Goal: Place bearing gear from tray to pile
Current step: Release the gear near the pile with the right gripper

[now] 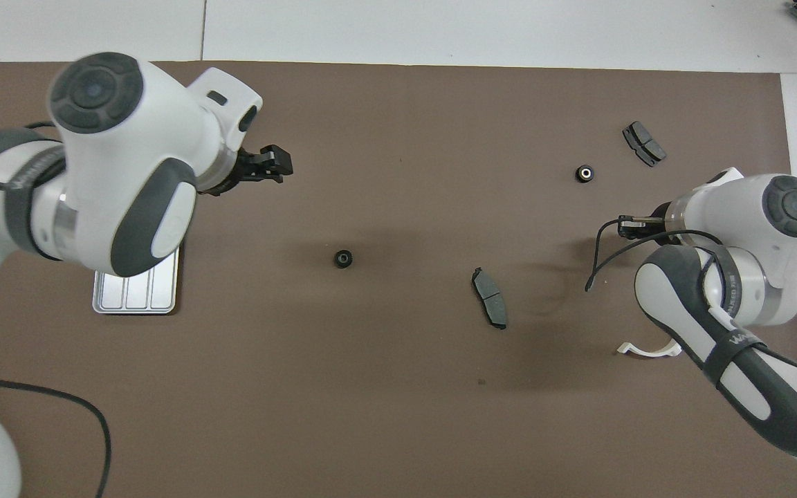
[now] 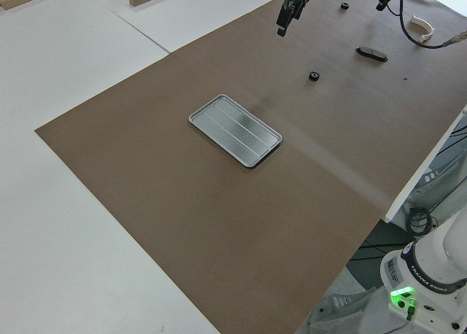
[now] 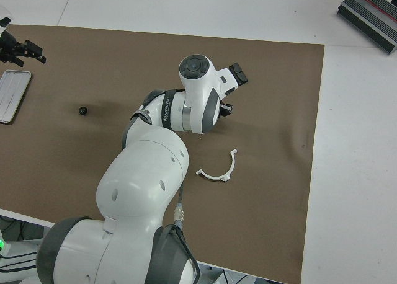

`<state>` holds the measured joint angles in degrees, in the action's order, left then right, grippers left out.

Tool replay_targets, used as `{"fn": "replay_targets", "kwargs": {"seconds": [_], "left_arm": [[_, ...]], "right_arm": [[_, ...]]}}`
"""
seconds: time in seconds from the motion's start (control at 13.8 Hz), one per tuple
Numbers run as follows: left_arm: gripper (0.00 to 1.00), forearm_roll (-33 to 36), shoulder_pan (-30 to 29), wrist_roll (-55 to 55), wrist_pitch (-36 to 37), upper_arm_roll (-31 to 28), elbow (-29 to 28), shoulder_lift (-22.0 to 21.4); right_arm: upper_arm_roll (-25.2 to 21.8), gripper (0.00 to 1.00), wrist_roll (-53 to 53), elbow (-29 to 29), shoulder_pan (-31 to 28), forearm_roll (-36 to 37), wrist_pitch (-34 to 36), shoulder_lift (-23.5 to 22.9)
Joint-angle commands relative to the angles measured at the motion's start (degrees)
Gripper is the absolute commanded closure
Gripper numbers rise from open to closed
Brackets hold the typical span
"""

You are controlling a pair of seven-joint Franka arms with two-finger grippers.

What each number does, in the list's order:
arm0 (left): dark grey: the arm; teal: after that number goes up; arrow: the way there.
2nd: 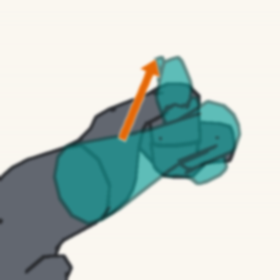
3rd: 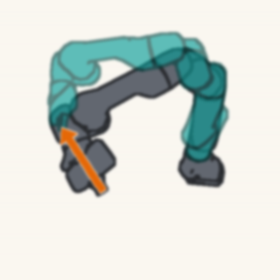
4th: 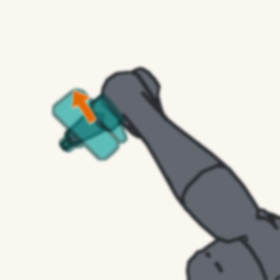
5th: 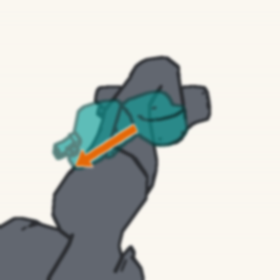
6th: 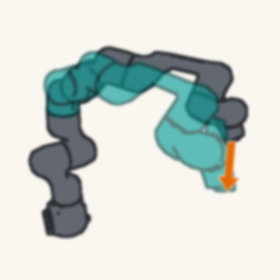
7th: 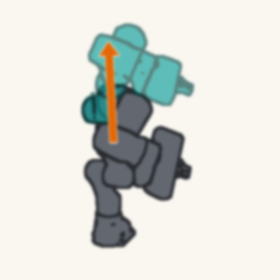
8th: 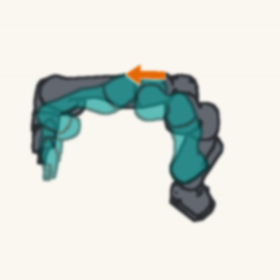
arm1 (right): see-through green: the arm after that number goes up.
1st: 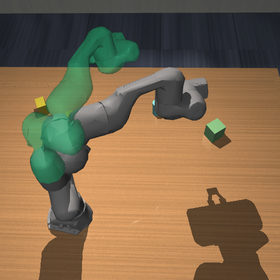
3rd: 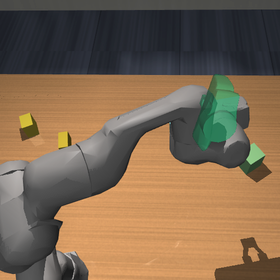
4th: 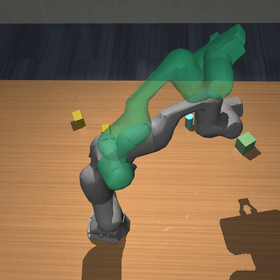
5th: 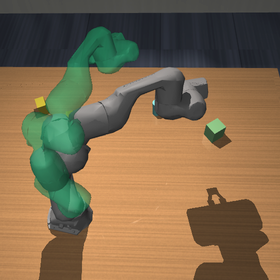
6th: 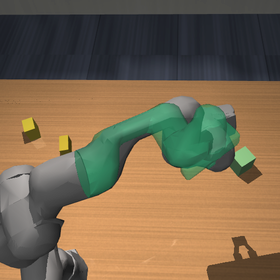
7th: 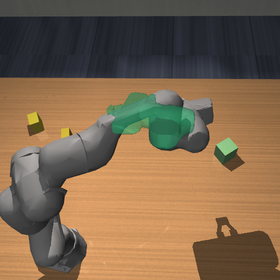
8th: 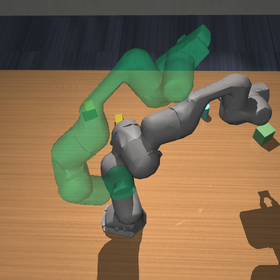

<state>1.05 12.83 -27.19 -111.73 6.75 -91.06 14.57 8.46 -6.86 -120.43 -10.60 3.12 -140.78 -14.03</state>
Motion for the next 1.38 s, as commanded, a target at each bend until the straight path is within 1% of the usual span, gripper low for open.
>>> {"fn": "replay_targets", "kwargs": {"seconds": [0.0, 0.15, 0.29, 0.44, 0.58, 0.73, 0.8, 0.94, 1.02, 1.16, 1.31], "left_arm": [[0.00, 0.2, -5.2, 7.6, 5.4, 0.1, 0.5, -3.4], [0.00, 0.3, -9.3, 14.4, 9.7, 0.1, 0.6, -5.1], [0.00, 0.3, -13.1, 19.4, 12.5, 0.1, 0.6, -7.1], [0.00, 0.5, -13.9, 19.8, 15.0, -0.2, 0.8, -8.7], [0.00, 0.8, -13.8, 19.7, 17.1, -0.2, 1.1, -9.2], [0.00, 0.6, -13.6, 19.8, 17.2, 0.1, 1.2, -9.3], [0.00, 0.6, -13.3, 19.8, 17.2, 0.3, 1.2, -9.2], [0.00, 0.8, -12.9, 19.7, 17.2, 0.3, 1.1, -8.7], [0.00, 0.8, -12.9, 19.7, 17.2, 0.4, 1.1, -8.6], [0.00, 1.0, -12.9, 19.8, 17.3, 0.4, 1.0, -8.6], [0.00, 1.0, -12.9, 19.8, 17.9, 0.4, 1.0, -8.6]], "right_arm": [[0.8, 0.00, -0.1, 2.4, 1.2, -1.5, 0.2, -0.3], [0.9, 0.00, -6.4, 4.2, 5.7, -1.5, 2.0, -0.1], [0.8, 0.00, -15.8, 5.8, 11.5, -1.5, 2.0, -0.4], [0.9, 0.00, -25.3, 7.0, 17.4, -1.4, 1.1, -1.1], [0.8, 0.00, -34.5, 11.4, 22.4, -0.5, 1.9, -4.4], [0.6, 0.00, -42.8, 16.4, 27.9, -0.2, 2.5, -8.5], [0.4, 0.00, -47.1, 19.6, 30.5, 0.6, 4.4, -10.7], [0.7, 0.00, -55.7, 27.5, 34.3, 6.2, 9.6, -15.9], [0.8, 0.00, -60.2, 30.9, 35.9, 7.8, 10.4, -18.0], [0.8, 0.00, -63.5, 34.1, 39.0, 7.9, 12.7, -21.0], [0.8, 0.00, -66.3, 40.2, 40.7, 7.9, 15.3, -24.5]]}}
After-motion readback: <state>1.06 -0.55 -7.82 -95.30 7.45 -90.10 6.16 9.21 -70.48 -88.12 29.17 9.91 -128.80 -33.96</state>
